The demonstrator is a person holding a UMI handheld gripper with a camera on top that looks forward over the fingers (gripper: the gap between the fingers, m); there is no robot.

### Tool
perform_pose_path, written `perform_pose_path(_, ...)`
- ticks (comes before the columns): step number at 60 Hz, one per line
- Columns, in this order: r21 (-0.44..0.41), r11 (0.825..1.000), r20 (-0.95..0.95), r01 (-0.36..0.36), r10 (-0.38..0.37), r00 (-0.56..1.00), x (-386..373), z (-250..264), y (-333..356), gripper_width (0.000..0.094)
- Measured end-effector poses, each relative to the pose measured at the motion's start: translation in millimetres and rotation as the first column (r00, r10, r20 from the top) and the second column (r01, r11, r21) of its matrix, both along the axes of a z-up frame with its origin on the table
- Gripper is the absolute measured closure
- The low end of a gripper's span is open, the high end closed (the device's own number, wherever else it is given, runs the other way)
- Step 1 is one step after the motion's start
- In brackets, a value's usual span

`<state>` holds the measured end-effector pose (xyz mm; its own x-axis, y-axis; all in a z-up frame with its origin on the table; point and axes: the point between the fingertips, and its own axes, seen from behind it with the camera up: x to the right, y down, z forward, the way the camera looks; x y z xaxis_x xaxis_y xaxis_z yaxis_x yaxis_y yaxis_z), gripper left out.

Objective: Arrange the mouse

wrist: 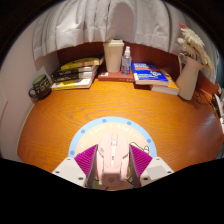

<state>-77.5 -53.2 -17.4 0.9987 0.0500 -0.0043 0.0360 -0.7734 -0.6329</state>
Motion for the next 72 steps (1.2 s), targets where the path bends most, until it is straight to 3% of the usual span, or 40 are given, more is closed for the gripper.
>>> perform_pose_path(4, -0.015, 1.0, -0.012, 0.013, -0.013, 1.0, 1, 0, 0, 0.0348)
perform_pose_path(10, -0.041, 0.999, 0.014, 0.027, -0.027, 1.0, 10, 1, -3, 0.0143)
perform_pose_path(15, -0.037, 0.999, 0.023, 0.031, -0.03, 0.999, 11, 15, -4, 0.0086)
perform_pose_path(22, 0.01, 1.0, 0.002, 0.028, -0.028, 1.0, 5, 56, -15, 0.0078)
perform_pose_path(28, 0.077, 0.995, -0.018, 0.066, -0.064, 0.998, 3, 106, -38, 0.0082)
perform_pose_path(35, 0.178, 0.978, -0.011, 0.106, -0.105, 0.994, 3, 167, -76, 0.0087)
perform_pose_path(47, 0.282, 0.953, -0.052, 0.106, -0.095, 0.994, -15, 231, -145, 0.0085)
perform_pose_path(55, 0.301, 0.947, -0.049, 0.115, -0.105, 0.993, -17, 236, -180, 0.0089)
perform_pose_path(72, 0.256, 0.962, -0.032, 0.098, -0.093, 0.995, -30, 213, -217, 0.0088)
